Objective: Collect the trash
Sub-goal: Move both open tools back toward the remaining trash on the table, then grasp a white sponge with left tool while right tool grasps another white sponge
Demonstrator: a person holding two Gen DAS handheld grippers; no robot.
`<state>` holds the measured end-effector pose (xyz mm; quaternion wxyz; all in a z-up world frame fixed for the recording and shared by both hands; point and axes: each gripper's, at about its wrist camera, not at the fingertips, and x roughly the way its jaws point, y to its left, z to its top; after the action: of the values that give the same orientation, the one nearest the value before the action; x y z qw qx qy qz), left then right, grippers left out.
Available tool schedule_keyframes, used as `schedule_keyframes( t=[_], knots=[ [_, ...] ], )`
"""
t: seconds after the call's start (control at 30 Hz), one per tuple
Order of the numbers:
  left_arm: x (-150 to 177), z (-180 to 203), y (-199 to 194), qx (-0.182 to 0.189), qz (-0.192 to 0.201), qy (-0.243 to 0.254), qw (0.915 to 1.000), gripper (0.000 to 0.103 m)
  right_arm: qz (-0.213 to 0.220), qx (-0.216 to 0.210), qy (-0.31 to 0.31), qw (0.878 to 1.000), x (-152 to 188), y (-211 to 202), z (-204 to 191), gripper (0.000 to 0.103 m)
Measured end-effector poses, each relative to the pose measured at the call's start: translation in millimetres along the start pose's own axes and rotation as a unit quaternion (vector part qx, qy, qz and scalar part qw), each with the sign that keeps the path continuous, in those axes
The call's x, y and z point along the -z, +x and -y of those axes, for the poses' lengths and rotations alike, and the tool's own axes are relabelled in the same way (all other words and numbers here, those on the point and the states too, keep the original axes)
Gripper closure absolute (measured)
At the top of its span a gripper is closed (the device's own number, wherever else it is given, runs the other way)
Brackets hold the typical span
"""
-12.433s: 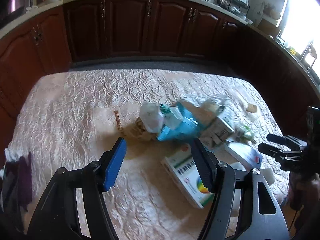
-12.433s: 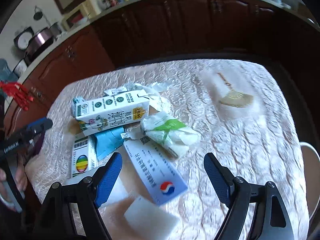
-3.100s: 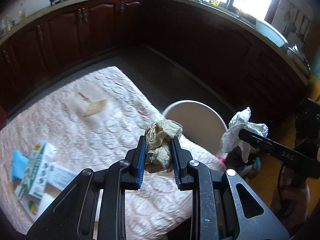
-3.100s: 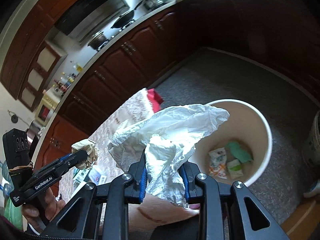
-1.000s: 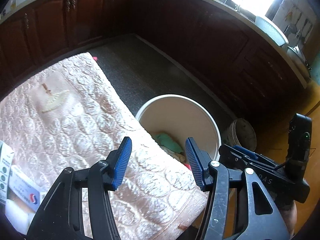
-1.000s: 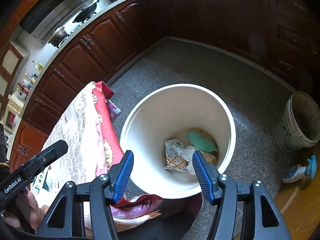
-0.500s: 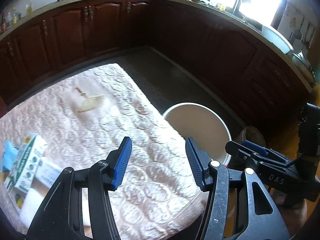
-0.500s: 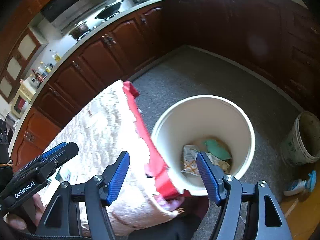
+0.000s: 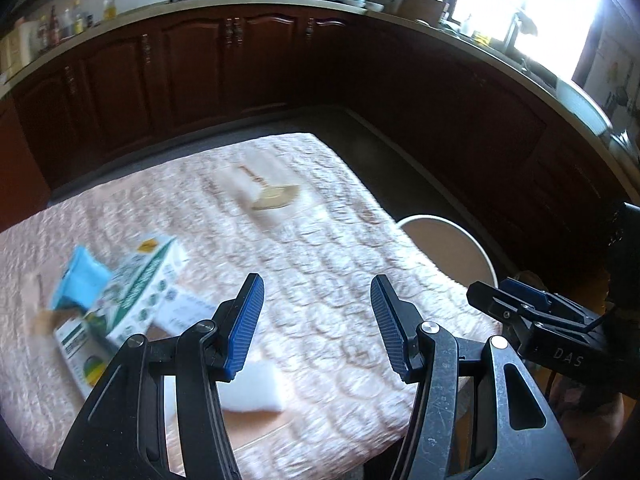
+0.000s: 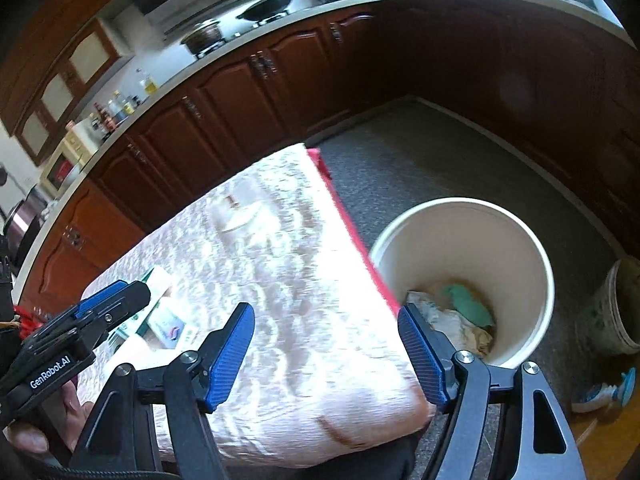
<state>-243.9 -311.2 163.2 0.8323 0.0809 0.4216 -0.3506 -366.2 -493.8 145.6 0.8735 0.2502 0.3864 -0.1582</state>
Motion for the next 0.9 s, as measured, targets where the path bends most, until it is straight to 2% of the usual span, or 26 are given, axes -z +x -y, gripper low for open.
schedule_keyframes(
  t=[0.37, 0.63, 0.8, 0.9],
  knots=[
    [25.9, -85.7, -37.4, -0.046, 0.001, -0.053, 0.9975, 0.049, -0.033, -0.042, -0.049, 0.997, 10.1, 26.0, -62.3, 0.028],
    [59.0, -163.6, -42.3, -0.106, -0.022, -0.116, 0.9873, 0.049, -0.065, -0.071, -0.086, 0.992, 24.3, 47.0, -103.2, 0.028],
    [76.8, -196.5, -30.7, -0.113, -0.043, -0.166, 0.9787, 0.047, -0.101, -0.096, -0.117, 0.983, 37.0, 66.0, -128.7, 0.027],
    [82.2, -205.5, -23.1, -0.099, -0.057, -0.193, 0.9745, 0.047, -0.117, -0.089, -0.138, 0.979, 46.2, 79.0, -142.0, 0.025]
  ],
)
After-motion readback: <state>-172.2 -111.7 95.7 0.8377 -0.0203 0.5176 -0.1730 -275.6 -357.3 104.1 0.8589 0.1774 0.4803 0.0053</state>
